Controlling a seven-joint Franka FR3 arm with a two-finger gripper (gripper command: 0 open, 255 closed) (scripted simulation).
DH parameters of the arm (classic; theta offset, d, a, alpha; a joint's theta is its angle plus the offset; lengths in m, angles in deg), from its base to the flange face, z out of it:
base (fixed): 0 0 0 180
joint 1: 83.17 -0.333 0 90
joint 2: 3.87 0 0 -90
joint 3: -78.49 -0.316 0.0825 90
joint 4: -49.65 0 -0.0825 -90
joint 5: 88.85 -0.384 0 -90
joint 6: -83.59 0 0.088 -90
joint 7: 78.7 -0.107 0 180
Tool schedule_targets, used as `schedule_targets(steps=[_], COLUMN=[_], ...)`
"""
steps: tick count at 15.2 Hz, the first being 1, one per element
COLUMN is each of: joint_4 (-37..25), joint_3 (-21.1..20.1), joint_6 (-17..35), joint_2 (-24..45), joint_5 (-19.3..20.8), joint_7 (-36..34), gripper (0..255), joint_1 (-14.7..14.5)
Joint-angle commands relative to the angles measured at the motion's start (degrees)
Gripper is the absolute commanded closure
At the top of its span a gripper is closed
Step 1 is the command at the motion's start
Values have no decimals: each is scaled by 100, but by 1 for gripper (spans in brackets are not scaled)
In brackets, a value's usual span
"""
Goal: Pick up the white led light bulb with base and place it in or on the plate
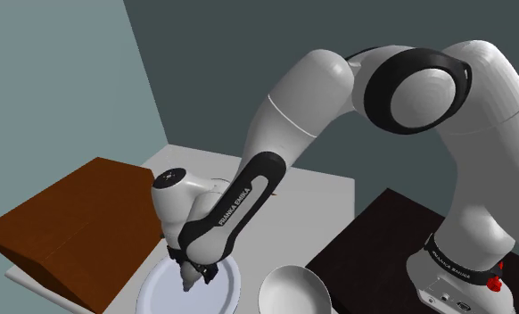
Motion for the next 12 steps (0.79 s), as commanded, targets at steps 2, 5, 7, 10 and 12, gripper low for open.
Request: schedule_targets(steps=[2,5,7,10,12], joint_4=[1,98,159,175,174], joint_3=[-2,-26,-77,-95,-95], joint_6=[-19,-79,-316,-413,-413], joint_2=[19,-139,-436,-549,-549], joint_5=[-1,-25,-77,-100,-100], joint_7=[2,23,55,69,69], gripper=[0,0,0,0,0], joint_1=[-2,36,94,115,115])
